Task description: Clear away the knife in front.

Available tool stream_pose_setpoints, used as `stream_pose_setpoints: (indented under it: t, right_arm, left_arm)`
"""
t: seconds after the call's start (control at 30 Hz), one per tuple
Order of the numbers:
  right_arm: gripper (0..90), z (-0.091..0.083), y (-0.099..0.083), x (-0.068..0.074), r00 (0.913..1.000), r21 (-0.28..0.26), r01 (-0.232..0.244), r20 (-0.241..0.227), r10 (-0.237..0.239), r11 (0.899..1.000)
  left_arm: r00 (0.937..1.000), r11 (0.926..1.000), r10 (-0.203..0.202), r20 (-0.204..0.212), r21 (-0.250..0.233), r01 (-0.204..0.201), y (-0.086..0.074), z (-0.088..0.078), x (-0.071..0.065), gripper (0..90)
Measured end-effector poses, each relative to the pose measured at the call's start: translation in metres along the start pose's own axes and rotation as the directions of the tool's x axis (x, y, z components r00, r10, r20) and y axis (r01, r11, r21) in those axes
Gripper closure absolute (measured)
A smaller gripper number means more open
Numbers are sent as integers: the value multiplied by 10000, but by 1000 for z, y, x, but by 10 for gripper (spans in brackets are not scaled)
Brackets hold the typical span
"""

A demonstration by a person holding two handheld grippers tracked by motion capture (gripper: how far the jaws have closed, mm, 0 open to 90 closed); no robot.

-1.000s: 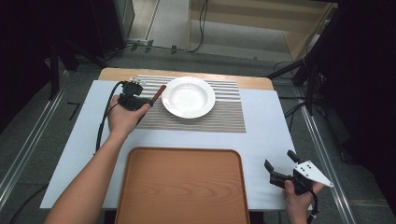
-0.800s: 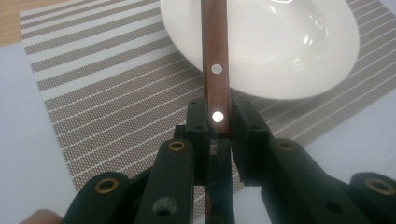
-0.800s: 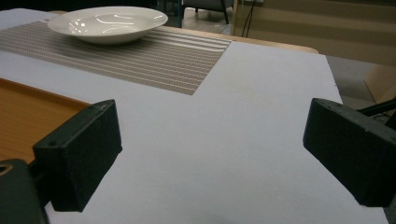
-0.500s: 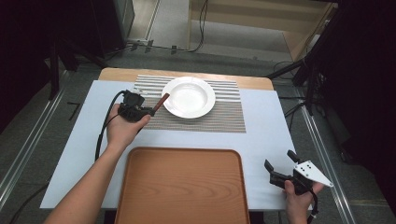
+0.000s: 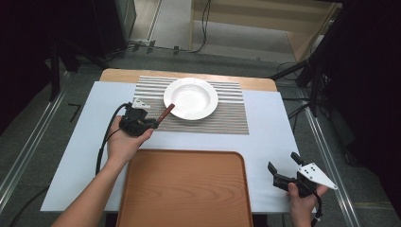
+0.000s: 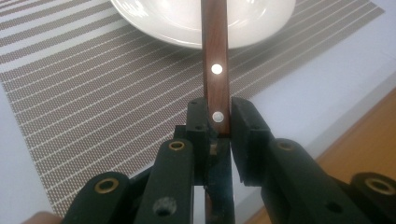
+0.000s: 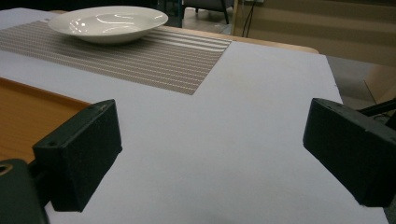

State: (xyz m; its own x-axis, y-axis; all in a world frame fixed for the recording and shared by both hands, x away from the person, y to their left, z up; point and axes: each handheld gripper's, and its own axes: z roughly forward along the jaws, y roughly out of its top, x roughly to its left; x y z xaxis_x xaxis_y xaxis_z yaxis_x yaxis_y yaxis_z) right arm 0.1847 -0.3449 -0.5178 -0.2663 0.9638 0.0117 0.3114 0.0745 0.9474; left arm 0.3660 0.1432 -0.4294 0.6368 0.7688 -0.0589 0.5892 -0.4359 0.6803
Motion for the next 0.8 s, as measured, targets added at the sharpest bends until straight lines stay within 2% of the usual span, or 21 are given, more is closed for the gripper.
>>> stream_pose_setpoints:
  t: [0.4, 0.8]
  right_arm:
    - [30, 0, 0, 0, 10000, 12, 19, 3, -19, 10000]
    - [30, 0, 0, 0, 10000, 9, 51, -12, -51, 10000]
  left_arm:
    - [9995, 9995, 290, 104, -152, -288, -19, -15, -20, 766]
    - [9988, 9988, 370, 325, -337, -359, -40, -29, -39, 766]
